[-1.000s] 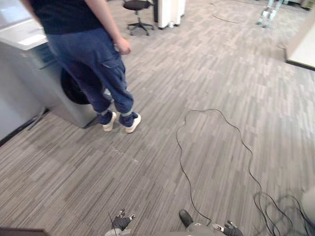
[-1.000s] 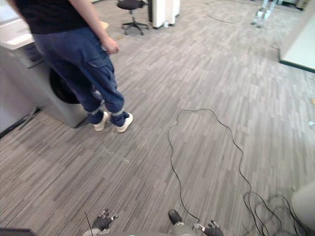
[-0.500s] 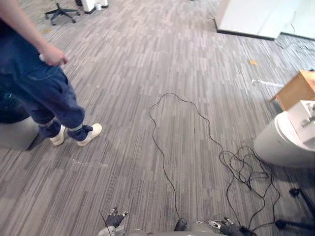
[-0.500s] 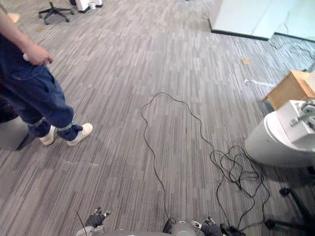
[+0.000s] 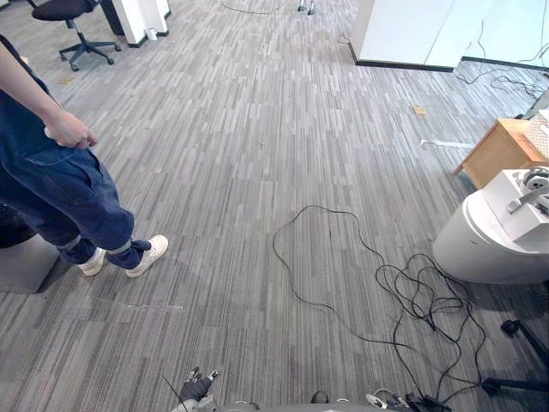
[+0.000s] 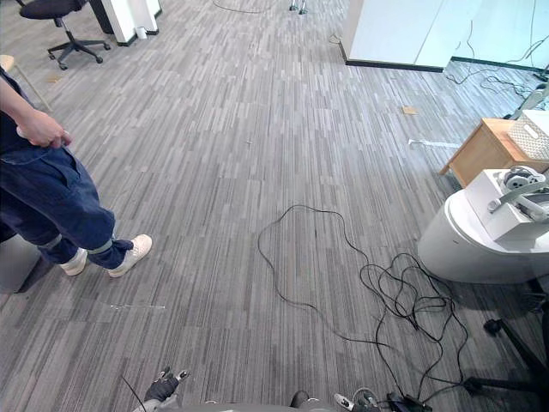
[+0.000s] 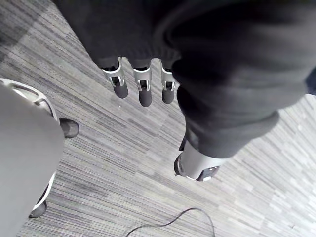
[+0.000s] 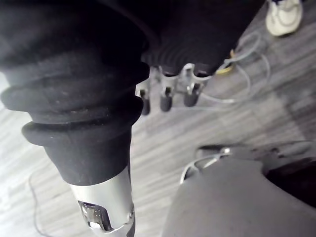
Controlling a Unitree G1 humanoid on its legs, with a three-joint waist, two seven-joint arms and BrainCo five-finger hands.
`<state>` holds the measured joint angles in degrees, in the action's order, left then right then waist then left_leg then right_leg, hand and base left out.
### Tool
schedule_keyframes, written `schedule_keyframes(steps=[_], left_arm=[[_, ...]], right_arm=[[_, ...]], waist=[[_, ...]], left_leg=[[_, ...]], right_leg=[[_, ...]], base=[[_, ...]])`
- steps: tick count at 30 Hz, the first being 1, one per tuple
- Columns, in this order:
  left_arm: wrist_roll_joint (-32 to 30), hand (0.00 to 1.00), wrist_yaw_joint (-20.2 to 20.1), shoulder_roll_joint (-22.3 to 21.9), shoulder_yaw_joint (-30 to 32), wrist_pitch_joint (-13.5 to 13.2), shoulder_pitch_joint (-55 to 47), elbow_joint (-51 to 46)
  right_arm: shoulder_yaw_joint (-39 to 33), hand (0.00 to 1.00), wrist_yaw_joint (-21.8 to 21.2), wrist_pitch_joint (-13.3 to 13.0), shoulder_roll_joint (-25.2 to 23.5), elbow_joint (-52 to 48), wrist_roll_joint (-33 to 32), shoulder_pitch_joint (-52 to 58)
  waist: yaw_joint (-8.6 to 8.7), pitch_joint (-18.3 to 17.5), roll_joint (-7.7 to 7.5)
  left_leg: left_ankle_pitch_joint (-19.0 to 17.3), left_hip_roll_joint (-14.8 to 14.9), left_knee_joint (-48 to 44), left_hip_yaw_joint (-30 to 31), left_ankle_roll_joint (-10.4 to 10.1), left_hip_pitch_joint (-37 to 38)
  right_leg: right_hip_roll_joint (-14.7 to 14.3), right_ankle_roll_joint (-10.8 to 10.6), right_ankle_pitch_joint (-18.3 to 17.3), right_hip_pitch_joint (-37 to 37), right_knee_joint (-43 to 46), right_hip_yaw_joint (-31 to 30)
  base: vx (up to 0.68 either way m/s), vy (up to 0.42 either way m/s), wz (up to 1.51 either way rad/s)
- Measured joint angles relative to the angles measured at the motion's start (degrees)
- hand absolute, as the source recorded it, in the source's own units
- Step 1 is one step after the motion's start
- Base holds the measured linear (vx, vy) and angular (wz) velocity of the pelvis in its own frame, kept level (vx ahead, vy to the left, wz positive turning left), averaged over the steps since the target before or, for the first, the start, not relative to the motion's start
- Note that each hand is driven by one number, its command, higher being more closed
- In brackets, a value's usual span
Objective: Organize washtable
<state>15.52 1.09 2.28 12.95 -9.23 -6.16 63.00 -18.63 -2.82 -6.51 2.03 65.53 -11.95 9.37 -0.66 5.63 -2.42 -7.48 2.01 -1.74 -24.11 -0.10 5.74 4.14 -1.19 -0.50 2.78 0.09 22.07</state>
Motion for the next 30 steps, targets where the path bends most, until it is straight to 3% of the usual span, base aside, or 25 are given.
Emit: schedule_keyframes(steps=[7,10,11,21,28,29,30], left_arm=[[-1.6,0.00,-0.8,0.5,-1.4,0.0,0.2,0.7],[-1.6,0.00,-0.8,0.6,-1.8,0.0,0.2,1.2],[-1.6,0.00,-0.9,0.7,-2.9,0.0,0.6,2.1],[-2.5,0.00,0.2,0.8,-3.9,0.0,0.7,1.7],[-5.3,0.00,2.8,0.8,-4.4,-0.1,1.3,-0.9],[-5.3,0.00,2.9,0.7,-4.3,-0.1,1.6,-1.4],[-5.2,0.00,2.9,0.3,-3.5,0.0,1.6,-1.8]], right_arm=[[-1.1,0.00,-0.9,0.4,-0.5,0.9,-2.0,0.0],[-1.0,0.00,-0.9,0.4,-0.4,1.3,-1.4,0.0],[1.7,0.00,-0.9,0.4,0.6,1.8,-1.0,0.0],[1.8,0.00,-0.7,0.4,0.8,1.7,0.6,-0.2],[4.9,0.00,1.6,0.4,2.2,0.6,5.5,-2.6],[5.1,0.00,1.6,0.4,2.7,0.4,5.7,-3.2],[5.0,0.00,1.6,0.4,3.1,0.2,5.6,-3.3]], waist=[[0.00,-0.8,-0.32],[-0.06,-1.5,-0.03],[-0.12,-1.4,0.70],[-0.21,-1.3,0.86],[-0.23,2.0,0.88],[-0.22,3.3,1.37],[-0.14,4.2,2.00]], left_leg=[[0.0,-1.8,0.5,0.3,0.1,1.3],[0.1,-2.1,0.9,0.3,0.1,1.7],[0.8,-2.2,1.9,1.7,1.2,1.8],[0.9,-2.3,1.8,2.7,1.4,0.9],[1.1,-3.0,-0.2,4.2,2.0,-2.1],[0.6,-3.2,-1.3,5.2,2.5,-2.5],[-1.6,-3.7,-1.3,7.1,4.7,-2.6]], right_leg=[[0.5,-0.9,1.8,2.2,-3.2,-0.6],[0.6,-0.9,2.0,2.2,-3.5,-0.8],[0.0,-1.0,2.7,3.1,-5.4,-1.4],[0.2,-0.9,2.7,2.1,-5.1,-0.3],[2.1,-0.7,3.1,-1.1,-1.7,0.2],[2.9,-1.5,2.4,-1.5,0.2,0.6],[4.3,-2.7,-0.9,-2.8,5.3,1.2]], base=[[0.01,0.067,-0.03],[0.02,0.042,-0.02],[0.00,0.000,0.00],[0.00,0.000,0.05],[-0.06,0.046,0.07],[-0.08,0.067,0.32],[-0.12,0.091,0.42]])
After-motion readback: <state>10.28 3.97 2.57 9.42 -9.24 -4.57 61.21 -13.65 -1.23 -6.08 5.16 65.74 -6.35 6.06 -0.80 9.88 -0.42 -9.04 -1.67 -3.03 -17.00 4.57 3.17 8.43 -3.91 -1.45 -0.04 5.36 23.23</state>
